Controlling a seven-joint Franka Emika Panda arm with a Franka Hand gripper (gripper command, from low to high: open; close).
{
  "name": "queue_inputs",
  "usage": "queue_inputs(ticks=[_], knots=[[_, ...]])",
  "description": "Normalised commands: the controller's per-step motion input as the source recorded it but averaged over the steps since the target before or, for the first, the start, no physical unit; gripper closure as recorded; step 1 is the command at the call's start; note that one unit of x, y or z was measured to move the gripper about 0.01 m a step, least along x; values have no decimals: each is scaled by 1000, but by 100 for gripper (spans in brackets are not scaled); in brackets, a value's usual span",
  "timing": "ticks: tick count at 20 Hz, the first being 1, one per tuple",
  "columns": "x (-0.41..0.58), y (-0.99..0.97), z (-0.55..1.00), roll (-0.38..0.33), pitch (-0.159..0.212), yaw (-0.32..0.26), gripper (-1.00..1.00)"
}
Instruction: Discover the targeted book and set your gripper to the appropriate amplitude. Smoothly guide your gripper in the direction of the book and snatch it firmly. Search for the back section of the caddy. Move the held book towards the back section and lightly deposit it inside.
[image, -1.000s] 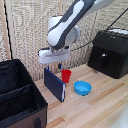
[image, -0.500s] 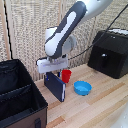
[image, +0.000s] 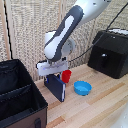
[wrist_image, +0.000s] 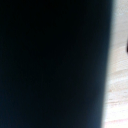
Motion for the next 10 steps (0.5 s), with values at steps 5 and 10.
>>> queue_inputs(ticks=[5, 10], knots=[[67, 0, -81, 8, 2, 7, 100], [13, 18, 30, 30, -22, -27, 100]])
